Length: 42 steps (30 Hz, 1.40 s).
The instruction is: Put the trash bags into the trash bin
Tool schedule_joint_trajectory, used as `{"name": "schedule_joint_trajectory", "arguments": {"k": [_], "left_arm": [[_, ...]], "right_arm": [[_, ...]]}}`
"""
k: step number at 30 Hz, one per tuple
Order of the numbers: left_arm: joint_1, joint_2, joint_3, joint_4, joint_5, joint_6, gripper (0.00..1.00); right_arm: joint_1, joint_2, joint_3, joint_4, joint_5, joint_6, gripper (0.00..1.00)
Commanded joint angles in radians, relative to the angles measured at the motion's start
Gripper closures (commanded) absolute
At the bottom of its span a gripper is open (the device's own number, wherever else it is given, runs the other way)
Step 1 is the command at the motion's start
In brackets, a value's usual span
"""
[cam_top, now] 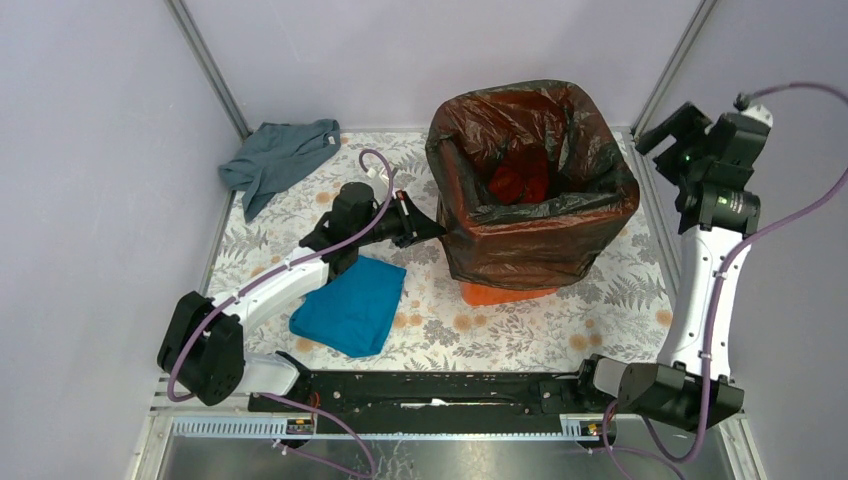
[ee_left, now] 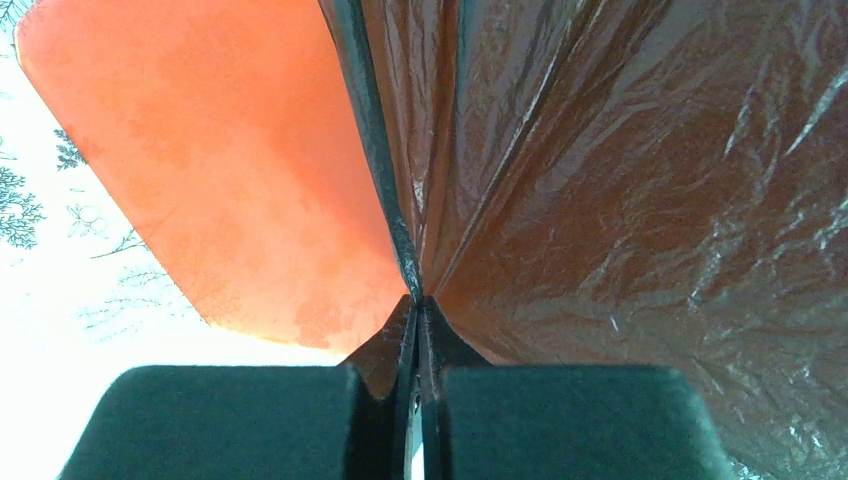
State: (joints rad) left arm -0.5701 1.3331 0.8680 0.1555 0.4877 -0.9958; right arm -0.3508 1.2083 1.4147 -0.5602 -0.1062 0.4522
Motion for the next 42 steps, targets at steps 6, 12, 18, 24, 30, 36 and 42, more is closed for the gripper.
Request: {"name": "schedule_joint_trajectory", "arguments": {"k": [6,12,18,24,30,36,42], "left_arm": [[0.001,0.012,0.013,0.047,0.035,0.005,0.96],[0.001,-0.005,0.034,0.036,0.052,0.01,0.94],[0.0,-0.021,0.044,0.029,0.048,0.003,0.92],[0.0,-0.048,0.053,0.011,0.037,0.001,0.89],[0.0,-0.054,0.066,-0.005,0.03,0.007,0.78],[0.0,-0.062,0.066,-0.015,0.027,0.019,0.64],[0.001,-0.072,0.047,-0.014,0.03,0.023,0.63]], "right_arm": [[0.406,0.13,0.372,-0.155,-0.129,-0.244,0.08],[0.697,0.297,0.478,-0.261,0.011,-0.349,0.19],[0.798,0.485,0.574,-0.238,0.149,-0.36,0.29],[0.832,0.622,0.561,-0.249,0.243,-0.318,0.35],[0.833,0.511,0.469,-0.175,0.206,-0.28,0.26],[0.832,0.465,0.725,-0.386,0.284,-0.306,0.08],[0.833,0.311,0.628,-0.483,0.242,-0.28,0.0]]}}
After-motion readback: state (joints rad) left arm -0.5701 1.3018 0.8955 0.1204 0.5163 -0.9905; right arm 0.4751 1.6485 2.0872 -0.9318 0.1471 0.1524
